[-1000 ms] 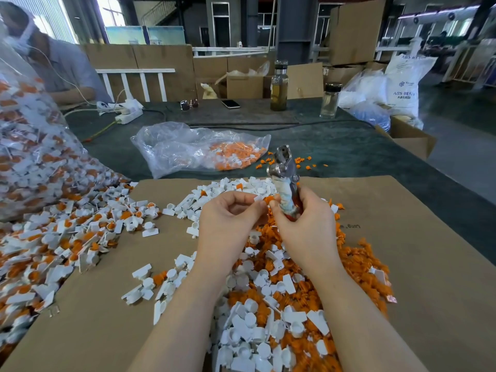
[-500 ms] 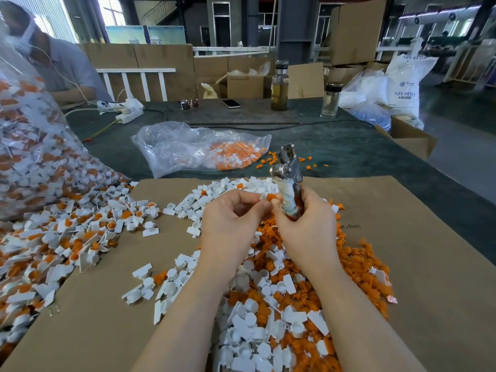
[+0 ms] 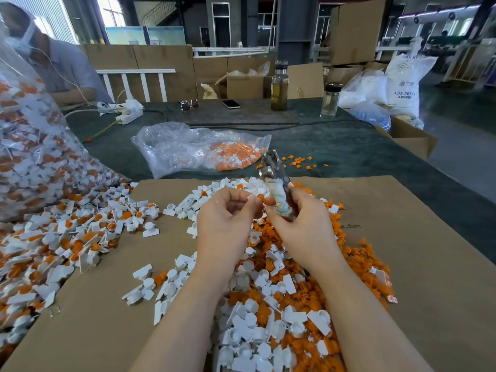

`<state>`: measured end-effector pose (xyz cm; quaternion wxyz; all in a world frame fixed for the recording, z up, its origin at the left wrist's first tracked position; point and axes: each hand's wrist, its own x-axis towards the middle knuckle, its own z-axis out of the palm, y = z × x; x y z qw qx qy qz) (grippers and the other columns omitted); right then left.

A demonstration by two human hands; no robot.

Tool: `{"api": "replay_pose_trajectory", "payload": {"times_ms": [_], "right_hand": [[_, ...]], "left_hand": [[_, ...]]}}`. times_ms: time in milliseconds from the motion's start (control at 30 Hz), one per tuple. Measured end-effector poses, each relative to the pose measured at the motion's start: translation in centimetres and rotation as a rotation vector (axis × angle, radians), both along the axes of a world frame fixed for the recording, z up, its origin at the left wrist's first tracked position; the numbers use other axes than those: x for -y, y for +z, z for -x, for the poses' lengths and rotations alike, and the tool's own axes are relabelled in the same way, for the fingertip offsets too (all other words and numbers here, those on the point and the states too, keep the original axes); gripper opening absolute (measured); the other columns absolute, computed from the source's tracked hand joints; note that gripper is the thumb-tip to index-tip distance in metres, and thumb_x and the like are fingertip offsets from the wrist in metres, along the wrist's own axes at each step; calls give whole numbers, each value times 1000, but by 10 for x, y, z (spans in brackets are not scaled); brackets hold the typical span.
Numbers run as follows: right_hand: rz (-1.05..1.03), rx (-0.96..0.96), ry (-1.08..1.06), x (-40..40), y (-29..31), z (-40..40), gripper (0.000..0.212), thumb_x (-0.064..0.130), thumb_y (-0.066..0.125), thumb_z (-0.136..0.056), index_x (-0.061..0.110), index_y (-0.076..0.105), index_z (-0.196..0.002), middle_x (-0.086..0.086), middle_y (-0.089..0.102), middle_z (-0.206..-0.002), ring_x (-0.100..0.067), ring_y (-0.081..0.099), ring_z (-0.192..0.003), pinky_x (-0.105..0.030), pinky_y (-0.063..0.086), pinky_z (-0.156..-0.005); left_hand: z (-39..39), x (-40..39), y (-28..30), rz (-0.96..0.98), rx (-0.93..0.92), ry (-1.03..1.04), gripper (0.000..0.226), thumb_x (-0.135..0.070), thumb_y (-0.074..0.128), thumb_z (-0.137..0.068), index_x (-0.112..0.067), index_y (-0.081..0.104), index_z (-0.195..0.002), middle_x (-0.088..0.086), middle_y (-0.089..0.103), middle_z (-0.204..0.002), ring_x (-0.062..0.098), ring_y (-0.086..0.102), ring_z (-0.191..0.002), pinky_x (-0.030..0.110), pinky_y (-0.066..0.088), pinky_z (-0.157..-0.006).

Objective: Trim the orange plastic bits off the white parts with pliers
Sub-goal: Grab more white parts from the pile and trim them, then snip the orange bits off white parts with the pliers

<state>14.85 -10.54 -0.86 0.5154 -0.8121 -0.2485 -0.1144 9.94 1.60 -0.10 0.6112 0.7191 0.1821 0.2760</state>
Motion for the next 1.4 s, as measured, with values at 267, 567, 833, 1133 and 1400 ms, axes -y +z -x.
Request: {"api": "replay_pose_trajectory", "payload": {"times_ms": [267,567,833,1133,1400], "right_hand": [[111,-162,185,18,6,-4,7,21,68,-86,21,64,-91,12,64,-78,-6,58,-71,-21,46,-59],[316,-170,307,19,9,-1,17,30,68,-86,24,59,-100,12,61,-86,-4,58,-76,-24,46,-67],[285,-179,344,17,7,-1,13,22,66,-88,31,59,-93,17,59,-78,2,58,-73,-16,42,-64],[283,-142,299,11,4,3,17,14,60,-88,30,60,-81,10,58,-63,-8,52,-54,-36,45,-51],[340,-116,243,8,0,3,11,16,59,-86,25,60,-81,4,60,-68,-17,56,-60,-40,46,-52]], "left_hand": [[3,-9,2,-12,117,-7,5,-13,70,-92,-14,68,-88,-9,75,-75,3,72,-72,14,54,-68],[7,-14,6,28,207,-55,2,-7,68,-91,-7,67,-89,-9,72,-67,2,69,-67,11,51,-65],[7,-16,5,52,241,-106,9,-7,66,-91,1,65,-95,-5,71,-70,3,67,-67,14,53,-66],[7,-20,4,128,205,-109,8,-8,65,-92,0,65,-96,10,72,-81,17,69,-75,35,59,-78],[5,-24,2,194,169,-150,3,-5,64,-93,-5,65,-90,-4,72,-71,7,68,-67,19,55,-68]]}}
